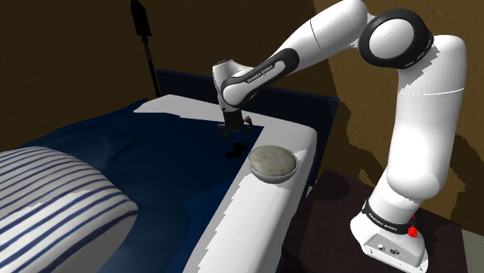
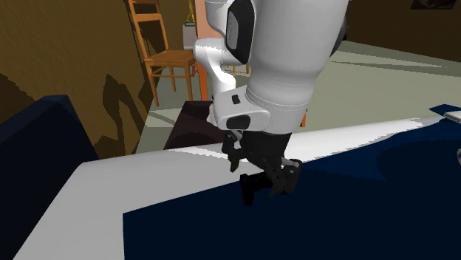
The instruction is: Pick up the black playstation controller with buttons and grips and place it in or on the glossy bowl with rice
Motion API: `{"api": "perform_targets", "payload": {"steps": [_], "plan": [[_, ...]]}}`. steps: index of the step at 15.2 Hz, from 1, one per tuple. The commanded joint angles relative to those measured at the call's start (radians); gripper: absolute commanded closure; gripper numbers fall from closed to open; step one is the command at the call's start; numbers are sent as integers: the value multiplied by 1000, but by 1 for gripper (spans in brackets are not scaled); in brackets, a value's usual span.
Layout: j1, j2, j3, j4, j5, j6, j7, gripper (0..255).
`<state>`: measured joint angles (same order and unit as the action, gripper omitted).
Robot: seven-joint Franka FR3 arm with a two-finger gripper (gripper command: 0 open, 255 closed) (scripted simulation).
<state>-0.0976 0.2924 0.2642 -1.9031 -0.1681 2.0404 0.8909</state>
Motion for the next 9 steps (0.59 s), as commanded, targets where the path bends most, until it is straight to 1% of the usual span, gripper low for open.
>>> {"api": "perform_targets", "payload": {"steps": [1, 5, 6, 9], "plan": [[0, 0, 0, -2, 0, 3, 0, 0], [0, 0, 0, -2, 0, 2, 0, 0], [0, 0, 0, -2, 0, 2, 0, 255], [0, 0, 0, -2, 0, 2, 0, 255]]}}
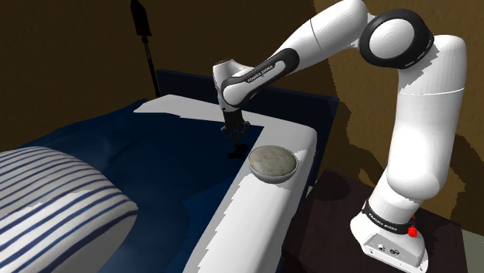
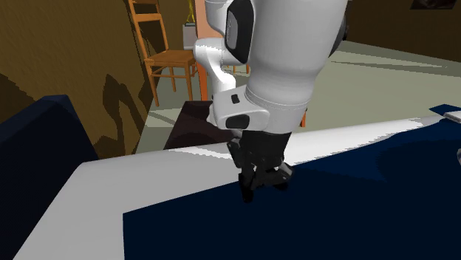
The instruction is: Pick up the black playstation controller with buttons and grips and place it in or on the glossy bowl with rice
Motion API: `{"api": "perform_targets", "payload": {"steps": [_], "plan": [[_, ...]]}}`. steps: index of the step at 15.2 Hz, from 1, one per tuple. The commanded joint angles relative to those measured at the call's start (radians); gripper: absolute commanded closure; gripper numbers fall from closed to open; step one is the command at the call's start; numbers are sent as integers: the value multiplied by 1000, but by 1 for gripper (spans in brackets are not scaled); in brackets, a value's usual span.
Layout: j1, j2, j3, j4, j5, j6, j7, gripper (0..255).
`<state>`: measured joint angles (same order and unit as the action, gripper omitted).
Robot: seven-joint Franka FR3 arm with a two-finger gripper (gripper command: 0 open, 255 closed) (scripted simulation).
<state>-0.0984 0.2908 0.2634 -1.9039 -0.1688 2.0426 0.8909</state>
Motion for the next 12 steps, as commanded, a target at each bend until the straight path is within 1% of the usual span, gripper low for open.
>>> {"api": "perform_targets", "payload": {"steps": [1, 6, 7, 9, 10, 12], "plan": [[1, 1, 1, -1, 0, 0, 0, 255], [-1, -3, 0, 0, 0, 0, 0, 255], [-1, -3, 0, 0, 0, 0, 0, 0], [-30, -230, 14, -318, 0, 328, -59, 0], [-34, -283, 14, -397, 2, 416, -76, 0], [-32, -261, 9, -400, -12, 440, -67, 0]]}}
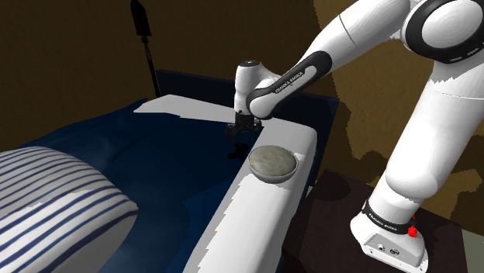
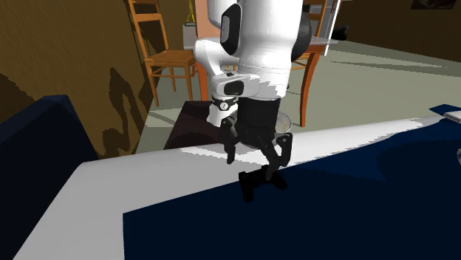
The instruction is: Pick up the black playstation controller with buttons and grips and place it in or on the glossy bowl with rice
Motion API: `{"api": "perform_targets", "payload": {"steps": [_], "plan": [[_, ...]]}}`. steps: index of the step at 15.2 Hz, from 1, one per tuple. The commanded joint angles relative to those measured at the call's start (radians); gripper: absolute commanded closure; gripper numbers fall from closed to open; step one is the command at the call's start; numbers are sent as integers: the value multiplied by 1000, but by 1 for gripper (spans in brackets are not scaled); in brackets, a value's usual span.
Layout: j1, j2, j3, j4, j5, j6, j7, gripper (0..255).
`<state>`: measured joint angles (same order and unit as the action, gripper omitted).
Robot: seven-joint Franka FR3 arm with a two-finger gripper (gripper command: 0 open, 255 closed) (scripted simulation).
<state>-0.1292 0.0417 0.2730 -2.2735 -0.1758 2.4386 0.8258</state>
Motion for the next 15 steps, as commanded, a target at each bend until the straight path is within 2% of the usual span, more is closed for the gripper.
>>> {"api": "perform_targets", "payload": {"steps": [1, 6, 13, 14, 15], "plan": [[-2, -1, -2, -32, -12, 56, 4, 0], [-2, 54, -9, -35, -49, 109, 29, 0], [-2, 53, -9, -35, -49, 109, 29, 0], [-2, 53, -9, -35, -49, 109, 29, 255], [-2, 53, -9, -35, -49, 109, 29, 255]]}}
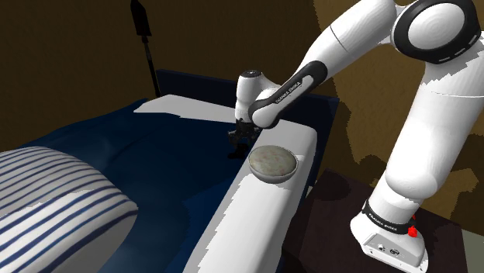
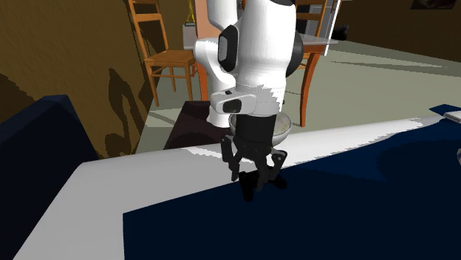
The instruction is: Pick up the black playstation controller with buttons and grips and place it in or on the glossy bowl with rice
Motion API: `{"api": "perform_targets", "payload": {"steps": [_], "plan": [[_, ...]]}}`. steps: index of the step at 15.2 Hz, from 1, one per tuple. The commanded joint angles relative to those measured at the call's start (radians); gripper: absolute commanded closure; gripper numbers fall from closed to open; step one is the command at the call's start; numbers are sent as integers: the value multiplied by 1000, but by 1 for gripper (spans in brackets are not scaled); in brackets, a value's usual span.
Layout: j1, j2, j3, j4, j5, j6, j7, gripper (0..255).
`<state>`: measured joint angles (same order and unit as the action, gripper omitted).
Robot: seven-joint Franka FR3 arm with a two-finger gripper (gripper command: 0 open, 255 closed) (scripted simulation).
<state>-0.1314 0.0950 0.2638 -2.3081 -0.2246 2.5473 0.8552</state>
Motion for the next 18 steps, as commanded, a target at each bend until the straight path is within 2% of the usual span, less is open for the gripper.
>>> {"api": "perform_targets", "payload": {"steps": [1, 8, 18], "plan": [[0, 0, 0, 0, 0, 0, 0, 255], [0, 0, 0, 0, 0, 0, 0, 255], [-2, -91, 8, 42, 68, -126, -58, 255]]}}
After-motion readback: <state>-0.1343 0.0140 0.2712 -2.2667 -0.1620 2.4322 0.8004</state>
